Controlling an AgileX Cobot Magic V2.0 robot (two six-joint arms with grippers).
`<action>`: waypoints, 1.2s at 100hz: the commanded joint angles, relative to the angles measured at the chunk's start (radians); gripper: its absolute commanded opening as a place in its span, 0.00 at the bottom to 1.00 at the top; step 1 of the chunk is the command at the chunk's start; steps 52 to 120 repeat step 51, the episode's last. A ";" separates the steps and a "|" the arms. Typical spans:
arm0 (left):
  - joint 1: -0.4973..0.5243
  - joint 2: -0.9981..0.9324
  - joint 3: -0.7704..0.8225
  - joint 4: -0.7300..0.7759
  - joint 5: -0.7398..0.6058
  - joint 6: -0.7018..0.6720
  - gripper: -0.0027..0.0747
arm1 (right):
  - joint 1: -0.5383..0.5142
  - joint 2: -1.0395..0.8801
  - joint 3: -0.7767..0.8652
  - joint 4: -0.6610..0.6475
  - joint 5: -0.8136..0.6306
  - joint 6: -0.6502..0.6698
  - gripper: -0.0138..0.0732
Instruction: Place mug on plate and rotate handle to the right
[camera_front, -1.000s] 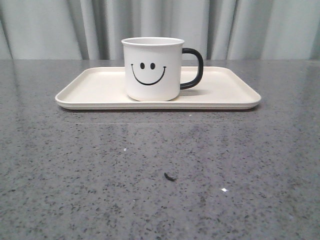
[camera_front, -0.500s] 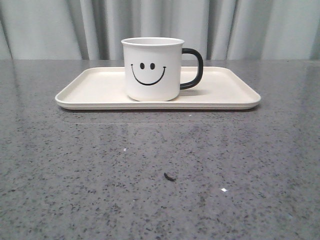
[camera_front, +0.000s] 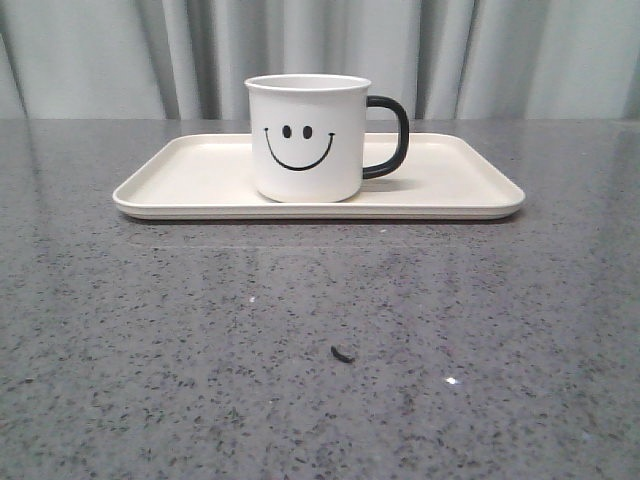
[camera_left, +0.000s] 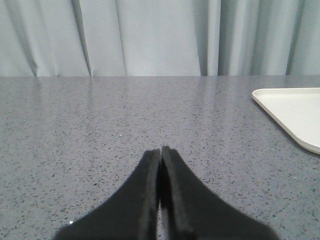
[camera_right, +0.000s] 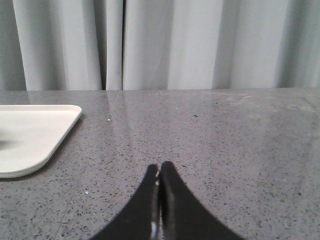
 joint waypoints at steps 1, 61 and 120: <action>0.003 -0.033 0.003 -0.011 -0.074 -0.007 0.01 | -0.006 -0.020 0.000 -0.011 -0.073 -0.001 0.09; 0.003 -0.033 0.003 -0.011 -0.074 -0.007 0.01 | -0.006 -0.020 0.000 -0.011 -0.073 -0.001 0.09; 0.003 -0.033 0.003 -0.011 -0.074 -0.007 0.01 | -0.006 -0.020 0.000 -0.011 -0.073 -0.001 0.09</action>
